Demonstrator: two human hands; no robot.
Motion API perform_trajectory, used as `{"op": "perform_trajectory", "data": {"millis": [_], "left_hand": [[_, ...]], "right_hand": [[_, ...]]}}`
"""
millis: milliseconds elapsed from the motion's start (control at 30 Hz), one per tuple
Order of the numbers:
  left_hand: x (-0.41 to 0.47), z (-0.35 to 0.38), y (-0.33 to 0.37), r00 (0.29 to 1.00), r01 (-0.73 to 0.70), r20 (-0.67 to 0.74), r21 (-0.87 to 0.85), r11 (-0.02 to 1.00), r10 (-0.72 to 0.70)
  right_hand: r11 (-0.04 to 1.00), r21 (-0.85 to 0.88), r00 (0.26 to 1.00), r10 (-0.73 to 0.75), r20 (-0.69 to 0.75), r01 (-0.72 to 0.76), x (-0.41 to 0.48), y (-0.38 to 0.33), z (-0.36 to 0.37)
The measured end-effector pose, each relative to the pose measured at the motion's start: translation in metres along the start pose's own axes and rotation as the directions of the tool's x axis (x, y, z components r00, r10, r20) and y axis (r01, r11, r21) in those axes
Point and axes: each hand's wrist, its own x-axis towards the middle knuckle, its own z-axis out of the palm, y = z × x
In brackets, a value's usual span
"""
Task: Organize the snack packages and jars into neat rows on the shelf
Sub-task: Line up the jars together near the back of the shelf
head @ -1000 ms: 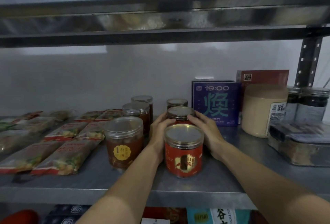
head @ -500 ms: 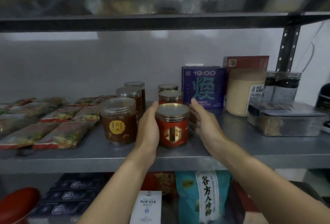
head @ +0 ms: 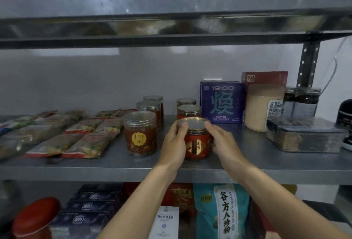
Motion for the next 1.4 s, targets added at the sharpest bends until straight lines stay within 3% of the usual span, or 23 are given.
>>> {"op": "perform_trajectory", "data": {"millis": [100,200,267,333,433,500,600,700,833,933,1067,1233,1300,1400], "left_hand": [[-0.008,-0.006,0.005,0.995,-0.018,-0.091,0.164,0.986,0.033],[-0.023,-0.022,0.010,0.965,-0.187,-0.140,0.232,0.955,0.223],[-0.031,-0.041,0.014,0.900,-0.313,-0.205,0.309,0.898,0.385],[-0.035,-0.065,0.017,0.813,-0.395,-0.251,0.424,0.815,0.525],[-0.029,-0.099,0.013,0.794,-0.333,-0.331,0.465,0.820,0.511],[-0.019,-0.119,0.007,0.856,-0.207,-0.347,0.449,0.869,0.383],[-0.006,-0.138,-0.002,0.961,-0.067,-0.221,0.401,0.914,0.167],[0.001,-0.145,-0.012,0.989,-0.101,-0.063,0.362,0.927,0.133],[0.002,-0.145,-0.018,0.983,-0.160,-0.014,0.404,0.901,0.181],[0.003,-0.147,-0.015,0.990,-0.119,-0.027,0.371,0.921,0.139],[0.010,-0.150,0.003,0.983,-0.038,-0.170,0.210,0.977,0.075],[0.039,-0.148,0.019,0.974,0.069,-0.210,-0.091,0.993,-0.087],[0.046,-0.142,0.019,0.980,0.095,-0.152,-0.217,0.972,-0.130],[0.051,-0.135,0.019,0.984,0.145,-0.063,-0.276,0.950,-0.169]], "right_hand": [[0.990,-0.104,0.981,-0.115,-0.153,0.099,-0.008,-0.002,0.006],[0.883,-0.268,0.819,-0.462,-0.341,0.386,-0.025,-0.011,0.020],[0.765,-0.379,0.725,-0.631,-0.277,0.521,-0.036,-0.017,0.038],[0.708,-0.442,0.714,-0.674,-0.189,0.551,-0.043,-0.018,0.062],[0.788,-0.408,0.836,-0.539,-0.098,0.461,-0.046,-0.016,0.104],[0.880,-0.344,0.921,-0.379,-0.091,0.328,-0.038,-0.007,0.124],[0.943,-0.306,0.977,-0.175,-0.120,0.131,-0.025,0.005,0.144],[0.962,-0.266,0.989,-0.094,-0.117,0.060,-0.021,0.010,0.153],[0.955,-0.279,0.979,-0.141,-0.145,0.096,-0.025,0.008,0.156],[0.954,-0.287,0.973,-0.148,-0.177,0.092,-0.023,0.009,0.155],[0.962,-0.262,0.963,-0.145,-0.227,0.084,-0.016,0.002,0.149],[0.999,-0.026,0.989,-0.049,-0.139,0.046,0.018,-0.002,0.145],[0.992,0.124,0.989,0.014,-0.146,0.004,0.035,-0.001,0.147],[0.959,0.271,0.981,0.128,-0.145,-0.085,0.054,0.001,0.151]]}}
